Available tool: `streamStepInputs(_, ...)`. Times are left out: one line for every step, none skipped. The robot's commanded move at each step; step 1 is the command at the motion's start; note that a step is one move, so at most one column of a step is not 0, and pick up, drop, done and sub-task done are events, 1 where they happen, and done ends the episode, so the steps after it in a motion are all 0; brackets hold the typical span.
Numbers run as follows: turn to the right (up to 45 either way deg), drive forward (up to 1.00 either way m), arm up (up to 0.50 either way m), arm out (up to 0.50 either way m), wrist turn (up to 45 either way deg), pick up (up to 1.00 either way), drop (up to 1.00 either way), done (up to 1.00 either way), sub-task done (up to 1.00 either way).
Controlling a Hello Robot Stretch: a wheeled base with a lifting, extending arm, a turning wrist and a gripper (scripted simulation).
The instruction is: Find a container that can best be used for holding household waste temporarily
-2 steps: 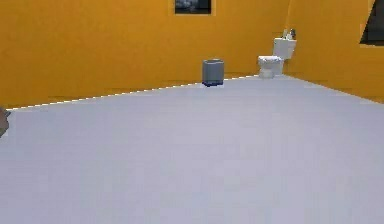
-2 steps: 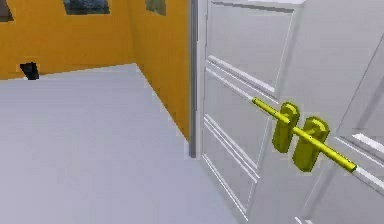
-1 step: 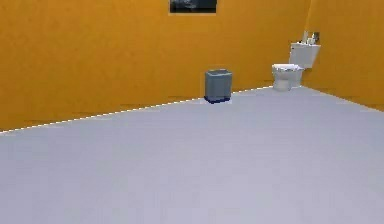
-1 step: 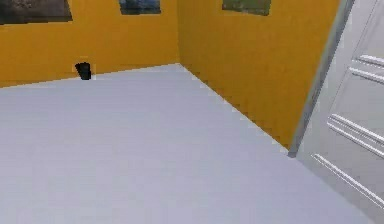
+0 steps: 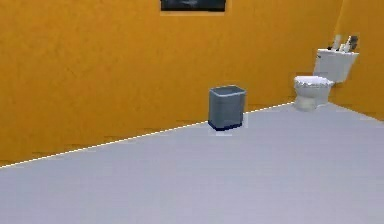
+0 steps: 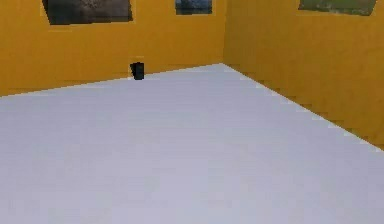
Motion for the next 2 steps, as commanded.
streamStepInputs(0.0, 1.0, 0.0, 0.0, 0.0, 0.0, 0.0, 0.0, 0.0)
streamStepInputs(-3.0, 0.0, 0.0, 0.0, 0.0, 0.0, 0.0, 0.0, 0.0)
